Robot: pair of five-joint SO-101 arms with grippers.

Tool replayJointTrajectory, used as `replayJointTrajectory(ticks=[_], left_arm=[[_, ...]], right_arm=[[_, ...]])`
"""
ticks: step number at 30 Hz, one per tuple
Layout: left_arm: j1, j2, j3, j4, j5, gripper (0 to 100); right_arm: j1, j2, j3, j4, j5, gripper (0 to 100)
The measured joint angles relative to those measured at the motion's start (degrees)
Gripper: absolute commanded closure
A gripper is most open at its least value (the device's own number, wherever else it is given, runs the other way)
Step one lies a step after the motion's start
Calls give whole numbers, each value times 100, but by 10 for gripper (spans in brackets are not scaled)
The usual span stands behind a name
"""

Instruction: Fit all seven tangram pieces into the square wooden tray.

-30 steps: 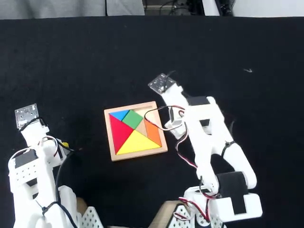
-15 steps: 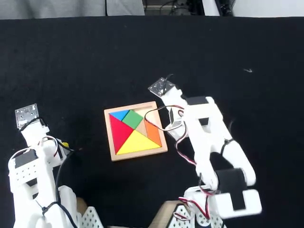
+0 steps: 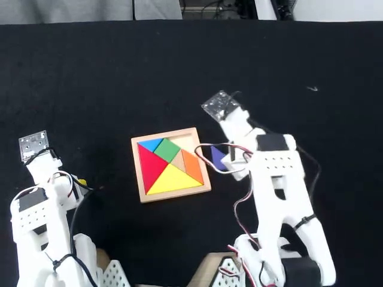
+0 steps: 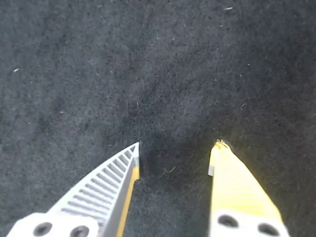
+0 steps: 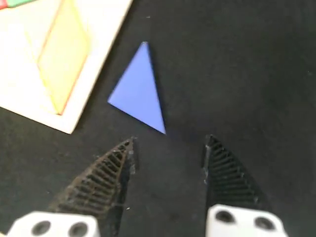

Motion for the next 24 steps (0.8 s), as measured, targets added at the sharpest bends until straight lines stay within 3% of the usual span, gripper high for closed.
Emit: replayJointTrajectory(ticks=[8, 24], left_arm=[[0, 0, 0, 0, 0, 769], [0, 0, 0, 0, -26, 769]], right_arm=[[-993, -26, 79, -132, 9, 783], [-1301, 1451, 79, -624, 9, 762]])
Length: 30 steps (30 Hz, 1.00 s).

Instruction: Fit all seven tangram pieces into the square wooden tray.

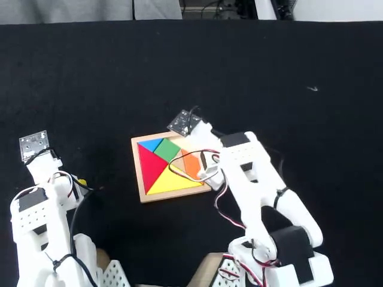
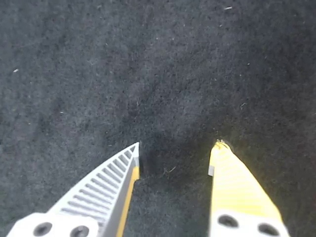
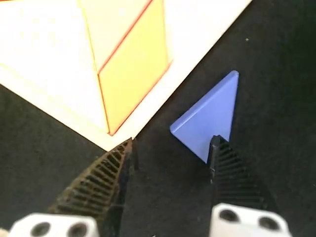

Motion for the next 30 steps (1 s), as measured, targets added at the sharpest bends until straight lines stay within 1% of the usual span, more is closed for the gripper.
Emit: replayJointTrajectory(ticks=[6, 10, 15, 17, 24, 28, 30], left_arm=[[0, 0, 0, 0, 0, 769], [0, 0, 0, 0, 0, 769], [0, 0, 0, 0, 0, 769], [0, 0, 0, 0, 0, 769], [0, 0, 0, 0, 0, 769], [0, 0, 0, 0, 0, 769], [0, 0, 0, 0, 0, 769]], right_arm=[[0, 9, 53, -290, 18, 762], [0, 193, 123, -448, 220, 762], [246, 563, 88, -738, 316, 762], [343, 756, 62, -712, 316, 762], [352, 879, 9, -721, 316, 763], [369, 879, 9, -738, 325, 799], [378, 879, 0, -747, 475, 800]])
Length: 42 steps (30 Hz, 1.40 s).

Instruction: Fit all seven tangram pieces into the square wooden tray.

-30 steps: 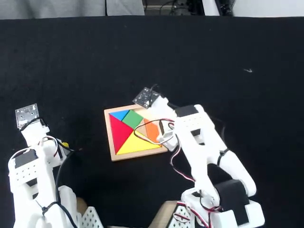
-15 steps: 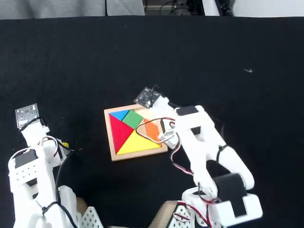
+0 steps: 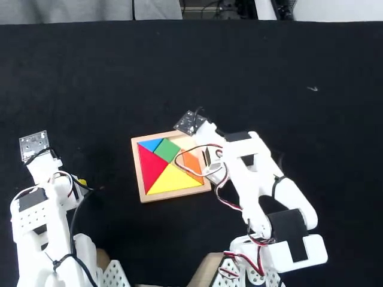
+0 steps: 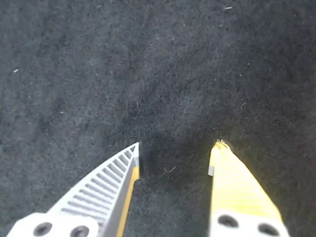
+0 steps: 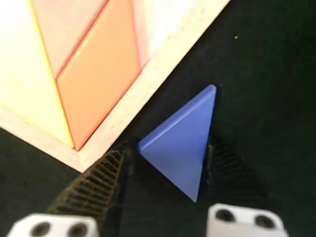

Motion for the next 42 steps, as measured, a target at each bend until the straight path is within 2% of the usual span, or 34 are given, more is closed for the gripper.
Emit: replayJointTrajectory(ticks=[7, 10, 16, 21, 27, 30, 34, 42], left_arm=[[0, 0, 0, 0, 0, 769], [0, 0, 0, 0, 0, 769], [0, 0, 0, 0, 0, 769], [0, 0, 0, 0, 0, 769], [0, 0, 0, 0, 0, 769], [0, 0, 0, 0, 0, 769], [0, 0, 0, 0, 0, 769], [0, 0, 0, 0, 0, 769]], right_arm=[[9, 0, 0, -26, 44, 805], [229, 0, -26, -167, 44, 805], [976, 9, -589, -193, -484, 805], [1099, 18, -747, -176, -747, 806], [1046, 18, -1073, 853, -976, 884], [1099, 18, -1116, 1108, -1152, 823], [1477, 18, -1064, 774, -1354, 721], [1424, 18, -941, 703, -1187, 754]])
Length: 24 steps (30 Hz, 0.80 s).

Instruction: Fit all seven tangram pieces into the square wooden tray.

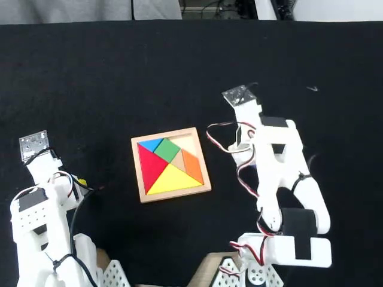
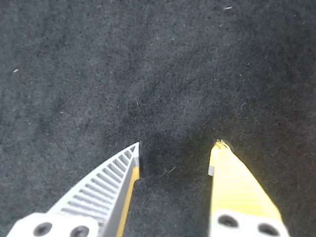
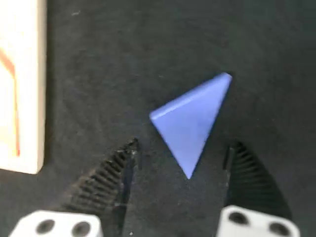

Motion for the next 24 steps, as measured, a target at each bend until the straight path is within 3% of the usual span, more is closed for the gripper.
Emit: replayJointTrajectory(ticks=[9, 24], left_arm=[[0, 0, 0, 0, 0, 769], [0, 0, 0, 0, 0, 769]], right_arm=[[-475, 9, 0, 35, 123, 758], [-431, 545, -114, -132, 0, 758]])
